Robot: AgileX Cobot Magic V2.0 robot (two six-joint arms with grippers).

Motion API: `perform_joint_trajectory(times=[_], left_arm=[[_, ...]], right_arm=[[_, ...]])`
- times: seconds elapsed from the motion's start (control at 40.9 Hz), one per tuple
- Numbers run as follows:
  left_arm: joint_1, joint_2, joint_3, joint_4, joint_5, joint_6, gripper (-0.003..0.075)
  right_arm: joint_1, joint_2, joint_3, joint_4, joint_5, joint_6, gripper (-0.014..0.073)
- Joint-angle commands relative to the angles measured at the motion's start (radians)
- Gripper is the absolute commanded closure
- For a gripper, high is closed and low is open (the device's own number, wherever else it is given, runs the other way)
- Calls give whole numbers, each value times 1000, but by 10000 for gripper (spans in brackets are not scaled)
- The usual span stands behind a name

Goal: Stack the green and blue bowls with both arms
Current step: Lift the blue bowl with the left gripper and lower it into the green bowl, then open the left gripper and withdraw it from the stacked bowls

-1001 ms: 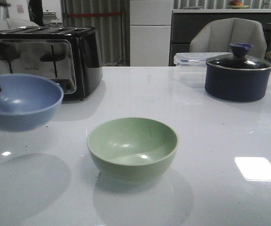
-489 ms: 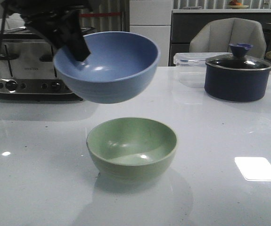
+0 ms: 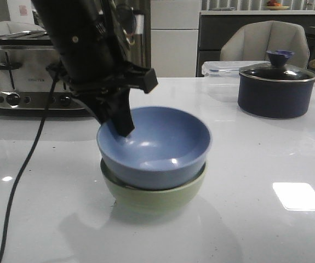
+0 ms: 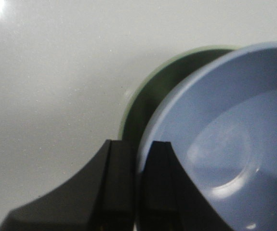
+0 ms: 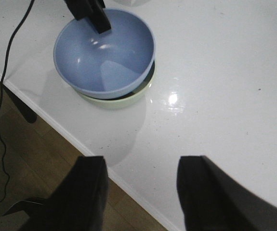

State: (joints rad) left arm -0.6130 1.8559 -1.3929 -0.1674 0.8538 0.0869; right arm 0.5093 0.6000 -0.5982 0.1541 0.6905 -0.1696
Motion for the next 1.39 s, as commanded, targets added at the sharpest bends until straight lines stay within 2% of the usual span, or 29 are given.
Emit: perform_joint_trajectory(times=[0.0, 0.049, 0.195, 0.293, 0.537, 0.733, 0.953, 1.368], left_arm=[[-9, -18, -35, -28, -38, -5, 589], [-9, -14, -35, -29, -41, -5, 547], [-9, -20, -39, -27, -54, -5, 334], [-9, -41, -58, -18, -46, -5, 259], [-9, -218, -86, 57, -25, -5, 263], [-9, -435, -25, 92, -32, -5, 263], [-9, -678, 151, 104, -46, -3, 263], [-9, -1111, 565, 111, -188, -3, 263]], right_arm=[[-1, -3, -26, 4, -65, -11, 143], [-1, -3, -26, 4, -65, -11, 143], [-1, -3, -26, 4, -65, -11, 143], [-1, -3, -26, 4, -65, -11, 143], [-1, -3, -26, 4, -65, -11, 143], [-1, -3, -26, 4, -65, -11, 143], [-1, -3, -26, 4, -65, -11, 143], [-1, -3, -26, 4, -65, -11, 143]])
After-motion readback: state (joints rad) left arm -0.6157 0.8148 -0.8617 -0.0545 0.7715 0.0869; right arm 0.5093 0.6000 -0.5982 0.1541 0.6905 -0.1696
